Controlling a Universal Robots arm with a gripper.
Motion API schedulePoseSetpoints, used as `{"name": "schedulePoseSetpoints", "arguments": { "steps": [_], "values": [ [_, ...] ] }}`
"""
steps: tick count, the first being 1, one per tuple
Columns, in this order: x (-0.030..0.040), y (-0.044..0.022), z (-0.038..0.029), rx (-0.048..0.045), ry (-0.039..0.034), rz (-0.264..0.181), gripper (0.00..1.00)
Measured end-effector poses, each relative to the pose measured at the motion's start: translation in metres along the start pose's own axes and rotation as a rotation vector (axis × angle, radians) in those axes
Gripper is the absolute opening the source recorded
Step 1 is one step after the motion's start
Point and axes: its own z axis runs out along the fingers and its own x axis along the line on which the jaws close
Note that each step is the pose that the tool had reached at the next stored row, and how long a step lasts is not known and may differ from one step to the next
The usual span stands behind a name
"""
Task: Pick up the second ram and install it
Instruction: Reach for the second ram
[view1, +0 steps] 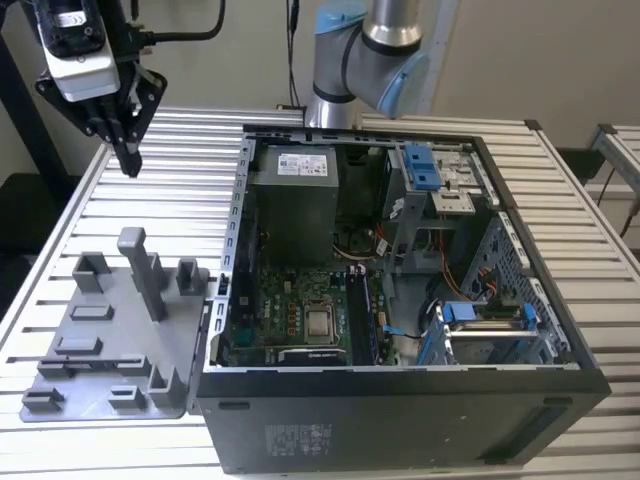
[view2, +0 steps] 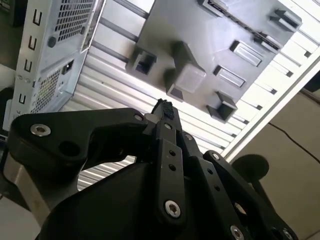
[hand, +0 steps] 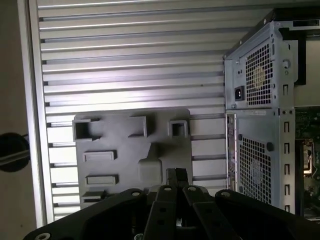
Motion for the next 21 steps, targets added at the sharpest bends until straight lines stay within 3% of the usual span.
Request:
{"name": "schedulePoseSetpoints", "arguments": {
  "steps": [2, 5, 7, 15, 18, 21],
  "values": [
    [0.0049, -0.0004, 0.0002, 0.0007, 0.0098, 0.001, 0.11],
    [0.0114, -0.0010, 0.0007, 0.0023, 0.0308, 0.002, 0.11],
    [0.0179, -0.0016, 0.0016, 0.0027, 0.0373, 0.002, 0.11],
    [0.0527, -0.0044, 0.0044, 0.0027, 0.0377, 0.000, 0.11],
    [0.0606, -0.0051, 0.0057, 0.0027, 0.0377, -0.001, 0.11],
    [0.0631, -0.0053, 0.0062, 0.0028, 0.0377, -0.002, 0.11]
  ]
}}
